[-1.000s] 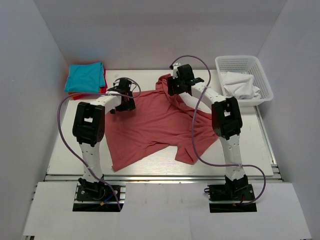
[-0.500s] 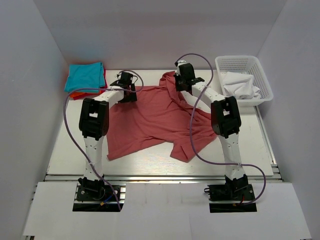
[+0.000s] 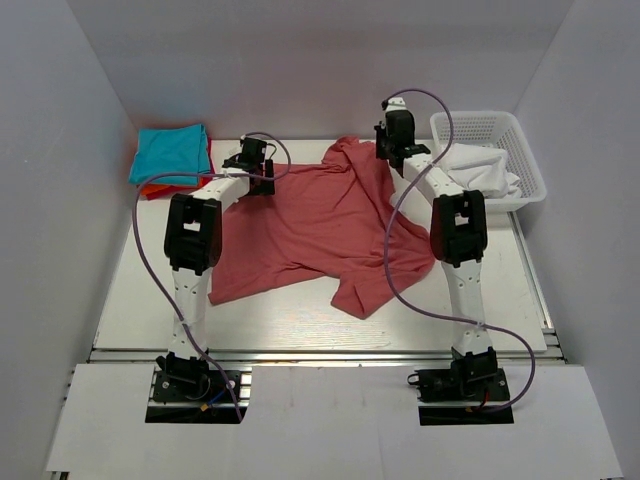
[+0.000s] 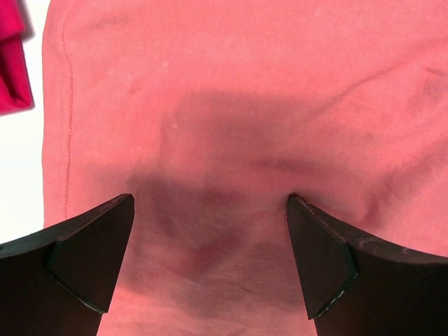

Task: Fold and stack the t-shirts
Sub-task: Flatten out the tshirt

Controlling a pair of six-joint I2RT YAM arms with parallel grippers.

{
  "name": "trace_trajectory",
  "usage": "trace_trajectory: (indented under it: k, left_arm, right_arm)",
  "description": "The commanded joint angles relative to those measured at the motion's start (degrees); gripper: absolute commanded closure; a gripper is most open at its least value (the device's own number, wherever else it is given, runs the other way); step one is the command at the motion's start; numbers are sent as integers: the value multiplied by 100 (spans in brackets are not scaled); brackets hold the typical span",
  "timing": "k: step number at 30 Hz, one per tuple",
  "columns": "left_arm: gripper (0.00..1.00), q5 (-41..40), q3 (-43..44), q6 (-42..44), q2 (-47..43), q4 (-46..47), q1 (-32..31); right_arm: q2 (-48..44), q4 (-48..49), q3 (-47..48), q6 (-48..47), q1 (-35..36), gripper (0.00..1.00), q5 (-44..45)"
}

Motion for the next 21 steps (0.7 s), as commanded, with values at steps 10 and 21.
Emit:
trace_trajectory:
  k: [10,21]
  left_arm:
    - [0,287,120,999,241,506,40]
    - [0,752,1410,1175,785,559,40]
  right_arm:
    - [1234,1706,1113,-379,-686,100,639]
    - [576,1891,718,-1055,-626,61,-500]
